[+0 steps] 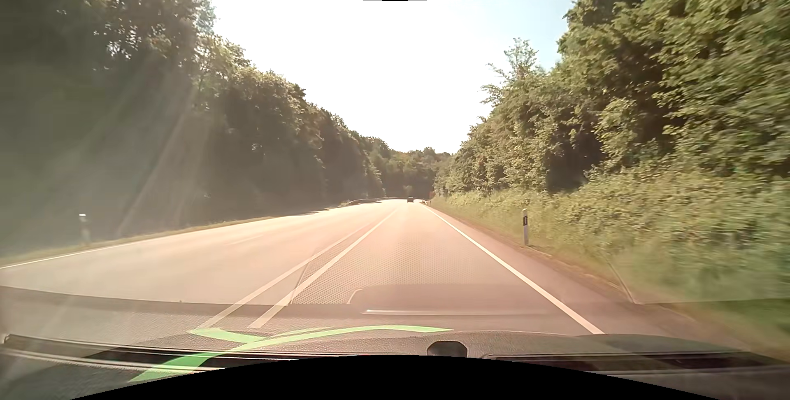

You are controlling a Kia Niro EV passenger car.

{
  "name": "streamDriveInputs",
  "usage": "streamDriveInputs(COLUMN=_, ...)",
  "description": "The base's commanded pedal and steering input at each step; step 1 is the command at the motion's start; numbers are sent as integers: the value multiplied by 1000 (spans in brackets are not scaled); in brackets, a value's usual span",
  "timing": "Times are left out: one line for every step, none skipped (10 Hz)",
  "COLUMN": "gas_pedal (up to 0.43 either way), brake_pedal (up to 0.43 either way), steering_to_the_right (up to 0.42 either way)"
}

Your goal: Follow the waypoints while adhering to traffic rules and regulations

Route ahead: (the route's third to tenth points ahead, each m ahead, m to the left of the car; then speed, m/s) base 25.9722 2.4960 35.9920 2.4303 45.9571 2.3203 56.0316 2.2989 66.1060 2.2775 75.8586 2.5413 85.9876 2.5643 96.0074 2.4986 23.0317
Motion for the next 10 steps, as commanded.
streamDriveInputs(gas_pedal=79, brake_pedal=0, steering_to_the_right=-1)
streamDriveInputs(gas_pedal=67, brake_pedal=0, steering_to_the_right=-2)
streamDriveInputs(gas_pedal=59, brake_pedal=0, steering_to_the_right=-4)
streamDriveInputs(gas_pedal=59, brake_pedal=0, steering_to_the_right=-3)
streamDriveInputs(gas_pedal=59, brake_pedal=0, steering_to_the_right=-3)
streamDriveInputs(gas_pedal=59, brake_pedal=0, steering_to_the_right=-4)
streamDriveInputs(gas_pedal=59, brake_pedal=0, steering_to_the_right=-3)
streamDriveInputs(gas_pedal=59, brake_pedal=0, steering_to_the_right=-4)
streamDriveInputs(gas_pedal=59, brake_pedal=0, steering_to_the_right=-3)
streamDriveInputs(gas_pedal=59, brake_pedal=0, steering_to_the_right=-3)
